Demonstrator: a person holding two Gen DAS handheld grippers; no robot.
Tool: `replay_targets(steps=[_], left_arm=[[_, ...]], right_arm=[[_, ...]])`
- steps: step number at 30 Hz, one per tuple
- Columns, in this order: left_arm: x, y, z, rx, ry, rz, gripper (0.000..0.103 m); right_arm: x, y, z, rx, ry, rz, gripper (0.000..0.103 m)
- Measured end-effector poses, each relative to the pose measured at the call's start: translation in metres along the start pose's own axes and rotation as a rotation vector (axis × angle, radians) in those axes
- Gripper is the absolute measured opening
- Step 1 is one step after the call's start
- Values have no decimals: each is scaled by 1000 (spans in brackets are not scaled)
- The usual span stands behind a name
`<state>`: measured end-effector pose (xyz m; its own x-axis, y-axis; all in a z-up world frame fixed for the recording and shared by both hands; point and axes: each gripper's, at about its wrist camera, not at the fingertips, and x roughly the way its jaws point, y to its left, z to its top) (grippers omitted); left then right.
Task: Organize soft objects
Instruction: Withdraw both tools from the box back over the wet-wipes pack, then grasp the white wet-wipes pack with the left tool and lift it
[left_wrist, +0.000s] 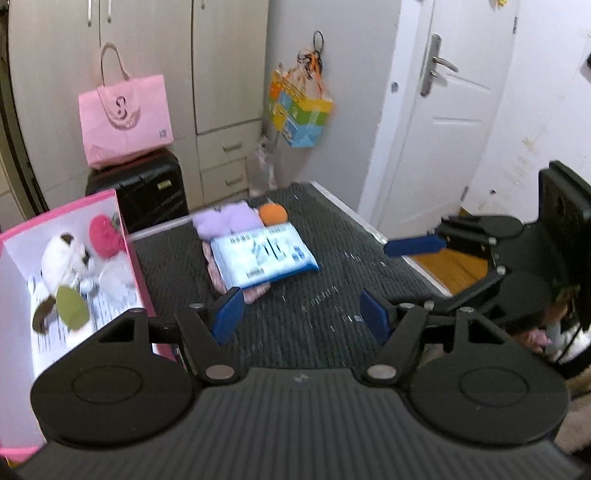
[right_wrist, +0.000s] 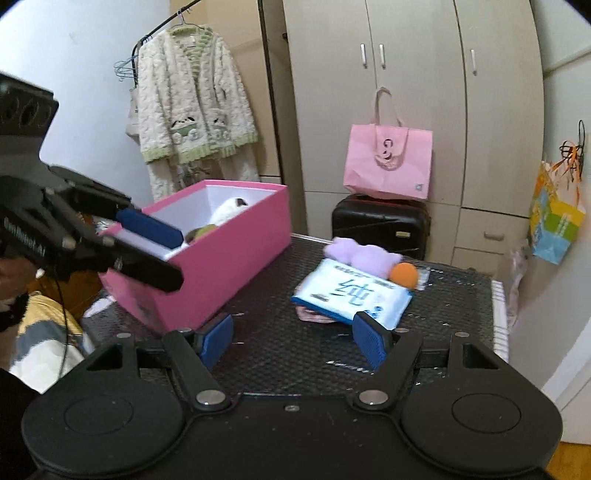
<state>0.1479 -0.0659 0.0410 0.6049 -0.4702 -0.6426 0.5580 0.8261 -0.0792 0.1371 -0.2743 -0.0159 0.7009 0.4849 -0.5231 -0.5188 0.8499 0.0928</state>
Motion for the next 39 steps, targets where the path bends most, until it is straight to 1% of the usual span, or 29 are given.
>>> replay_targets(steps=[3,6,7,9,10,12,13,14,16,17,20,22,23,26,27,29,30,31,32,33,35,37,38,39], left_arm=[[19,0,6,-3,-17,31,69],[43,3,9,-46,-22,30,69],[51,2,7,-52,-34,51,69],[67,-3,1,-48,-62,112,69],[75,-3,-1,-61,-56,119,69],[90,0,-3,-93,-45,109,68],[97,3,-3,-110,-48,110,68],[104,5,-3,-126,-49,126,68],[118,7,-3,-133,-48,178,67],[124,8,-3,-135,-43,191,67],[138,18,-1,-188,-61,210,66],[147,22,-2,-217,-72,267,66],[150,26,-2,-230,-72,282,66],[158,34,-5,-268,-72,252,62],[160,35,-5,-271,-71,245,56],[165,35,-8,-275,-47,231,49],[167,35,-9,-274,-35,222,43],[168,35,-11,-276,-26,209,39],[169,35,-13,-278,-22,196,39],[169,32,-15,-277,-23,187,34],[168,30,-18,-279,-30,174,30],[166,29,-18,-280,-34,161,25],[165,28,-19,-286,-35,132,23],[166,27,-18,-301,-24,76,18]], right_arm=[[17,-14,-5,17,-4,-11,76],[36,-29,-11,33,-32,-40,76],[43,-33,-12,36,-36,-53,76],[57,-39,-14,16,-19,-91,76],[64,-40,-15,0,-7,-106,76],[79,-43,-18,-32,20,-126,76],[84,-44,-18,-45,30,-125,76],[89,-45,-19,-53,39,-122,76],[98,-47,-19,-59,58,-121,76],[102,-49,-19,-58,66,-119,76],[113,-52,-16,-43,84,-117,76],[119,-57,-15,-34,94,-123,76],[121,-59,-15,-30,98,-124,76],[130,-68,-14,5,115,-104,76],[133,-70,-14,20,124,-94,76],[137,-73,-15,40,129,-78,76],[138,-73,-15,42,129,-73,77],[138,-72,-16,39,128,-70,77],[139,-71,-17,36,127,-73,77],[139,-69,-18,28,126,-77,76],[138,-67,-20,25,113,-83,67],[136,-67,-19,29,102,-86,61],[135,-66,-19,29,100,-89,57],[133,-65,-20,30,97,-86,53]])
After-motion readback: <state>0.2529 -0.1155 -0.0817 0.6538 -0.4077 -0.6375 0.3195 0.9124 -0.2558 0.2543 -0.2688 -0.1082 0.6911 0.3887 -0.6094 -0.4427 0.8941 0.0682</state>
